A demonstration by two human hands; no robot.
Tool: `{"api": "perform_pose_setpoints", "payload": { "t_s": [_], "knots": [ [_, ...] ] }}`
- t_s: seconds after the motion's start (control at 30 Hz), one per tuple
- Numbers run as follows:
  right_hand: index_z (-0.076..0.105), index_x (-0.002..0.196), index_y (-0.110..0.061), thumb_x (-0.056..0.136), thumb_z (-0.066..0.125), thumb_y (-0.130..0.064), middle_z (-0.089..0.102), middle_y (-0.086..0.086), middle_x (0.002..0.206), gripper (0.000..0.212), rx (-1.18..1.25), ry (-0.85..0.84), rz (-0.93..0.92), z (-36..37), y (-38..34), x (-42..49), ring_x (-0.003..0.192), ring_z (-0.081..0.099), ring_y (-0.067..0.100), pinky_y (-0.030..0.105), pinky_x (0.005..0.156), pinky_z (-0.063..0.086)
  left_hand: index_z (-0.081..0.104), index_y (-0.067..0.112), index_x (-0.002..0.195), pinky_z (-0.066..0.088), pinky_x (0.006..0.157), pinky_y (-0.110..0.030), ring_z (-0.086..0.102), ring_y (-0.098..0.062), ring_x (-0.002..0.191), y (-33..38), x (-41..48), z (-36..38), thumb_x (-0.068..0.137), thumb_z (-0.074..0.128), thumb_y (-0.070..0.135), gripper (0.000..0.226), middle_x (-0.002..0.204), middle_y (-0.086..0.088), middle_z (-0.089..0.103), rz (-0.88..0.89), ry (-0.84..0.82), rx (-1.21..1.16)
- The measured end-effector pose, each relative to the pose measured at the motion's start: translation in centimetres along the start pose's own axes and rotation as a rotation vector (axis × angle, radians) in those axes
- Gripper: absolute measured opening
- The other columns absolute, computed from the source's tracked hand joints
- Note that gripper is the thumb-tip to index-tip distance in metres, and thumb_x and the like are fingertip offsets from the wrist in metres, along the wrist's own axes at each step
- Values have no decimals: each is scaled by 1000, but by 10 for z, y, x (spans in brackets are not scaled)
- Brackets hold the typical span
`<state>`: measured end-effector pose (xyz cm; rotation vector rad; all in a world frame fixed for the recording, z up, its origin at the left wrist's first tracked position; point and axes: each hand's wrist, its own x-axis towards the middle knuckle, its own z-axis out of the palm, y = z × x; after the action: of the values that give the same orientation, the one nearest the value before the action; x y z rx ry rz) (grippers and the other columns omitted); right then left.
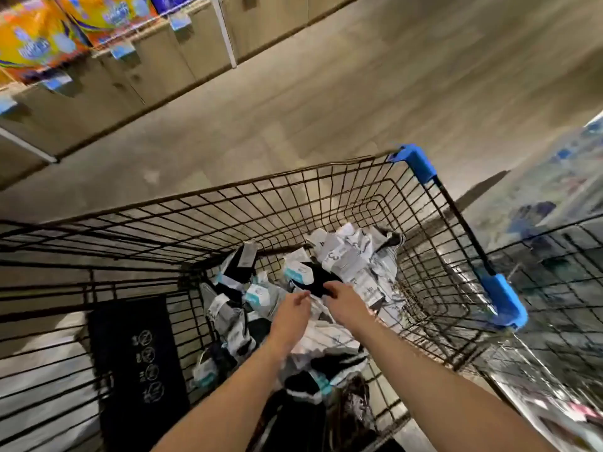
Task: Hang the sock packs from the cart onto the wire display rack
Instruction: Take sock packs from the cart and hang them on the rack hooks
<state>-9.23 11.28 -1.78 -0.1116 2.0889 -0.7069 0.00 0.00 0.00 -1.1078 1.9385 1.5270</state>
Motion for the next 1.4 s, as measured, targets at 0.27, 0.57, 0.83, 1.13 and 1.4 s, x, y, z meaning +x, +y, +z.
{"api": "perform_pose_setpoints", "payload": {
  "t_s": [0.27,0.57,0.83,1.13,1.4],
  "knots": [
    [7,162,-24,105,38,-46,9,3,170,69,-298,-51,97,42,13,54,154,7,32,48,124,9,46,22,146,44,108,-47,54,-22,128,-43,51,15,102,51,28,45,144,-1,52,-74,4,-225],
    [48,139,-23,97,54,-53,49,12,142,52,-333,115,86,48,8,47,133,35,37,47,107,32,42,15,148,39,96,-24,49,-18,131,-40,41,18,105,48,22,43,143,-3,49,-67,4,-271],
    [57,128,-23,98,55,-40,65,9,120,34,111,206,73,5,1,-14,115,60,30,43,98,49,37,28,145,47,97,-36,57,-13,115,-19,10,6,99,57,39,51,133,4,55,-68,87,-405],
    [63,130,-18,106,44,-38,68,3,123,37,396,136,129,-14,-3,-66,113,63,22,34,96,50,65,25,114,58,80,-27,71,-9,95,23,-12,22,103,54,27,17,103,7,74,-54,-45,-384],
    [57,127,-19,99,57,-23,64,2,117,29,446,168,262,-35,22,-28,83,63,10,24,63,48,57,26,127,52,98,-48,63,-19,111,1,10,13,98,53,46,36,119,3,67,-112,113,-197]
  ]
}}
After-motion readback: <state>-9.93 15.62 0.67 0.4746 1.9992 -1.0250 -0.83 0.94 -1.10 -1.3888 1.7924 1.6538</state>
